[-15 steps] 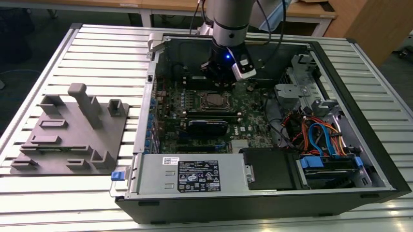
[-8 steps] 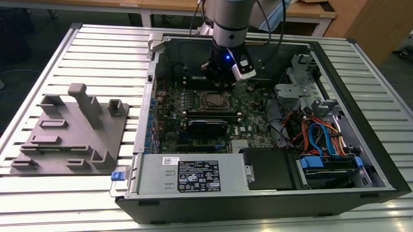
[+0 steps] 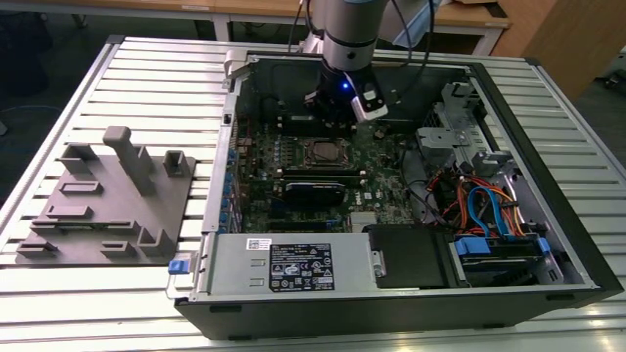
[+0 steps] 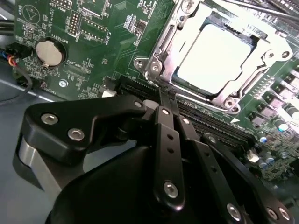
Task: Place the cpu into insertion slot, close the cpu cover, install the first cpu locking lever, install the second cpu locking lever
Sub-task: 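Install the first cpu locking lever, then install the second cpu locking lever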
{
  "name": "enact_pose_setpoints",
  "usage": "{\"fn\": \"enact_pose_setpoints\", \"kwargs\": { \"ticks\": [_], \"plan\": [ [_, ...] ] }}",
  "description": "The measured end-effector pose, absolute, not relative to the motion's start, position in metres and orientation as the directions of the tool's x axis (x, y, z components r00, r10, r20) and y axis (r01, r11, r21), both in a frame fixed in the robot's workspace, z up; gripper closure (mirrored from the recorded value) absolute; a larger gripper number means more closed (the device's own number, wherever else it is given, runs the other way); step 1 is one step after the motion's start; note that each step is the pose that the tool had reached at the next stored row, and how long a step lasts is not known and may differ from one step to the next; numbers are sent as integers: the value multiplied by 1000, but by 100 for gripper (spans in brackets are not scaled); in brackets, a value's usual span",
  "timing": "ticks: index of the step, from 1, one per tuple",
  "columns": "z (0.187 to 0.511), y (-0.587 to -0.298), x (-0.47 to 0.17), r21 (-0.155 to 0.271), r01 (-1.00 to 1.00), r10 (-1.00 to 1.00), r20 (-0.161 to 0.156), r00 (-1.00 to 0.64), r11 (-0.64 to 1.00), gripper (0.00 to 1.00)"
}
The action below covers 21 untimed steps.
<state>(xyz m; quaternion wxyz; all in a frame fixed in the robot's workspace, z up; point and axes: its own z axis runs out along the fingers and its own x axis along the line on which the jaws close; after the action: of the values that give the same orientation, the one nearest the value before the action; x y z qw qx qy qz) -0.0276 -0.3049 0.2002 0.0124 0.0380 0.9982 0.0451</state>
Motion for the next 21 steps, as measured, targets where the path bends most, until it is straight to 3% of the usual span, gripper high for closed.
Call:
{"fn": "enact_pose_setpoints", "kwargs": {
  "ticks": [21],
  "plan": [
    [205, -314, -28, 90, 75, 77, -21, -997, 993, 90]
  ]
}}
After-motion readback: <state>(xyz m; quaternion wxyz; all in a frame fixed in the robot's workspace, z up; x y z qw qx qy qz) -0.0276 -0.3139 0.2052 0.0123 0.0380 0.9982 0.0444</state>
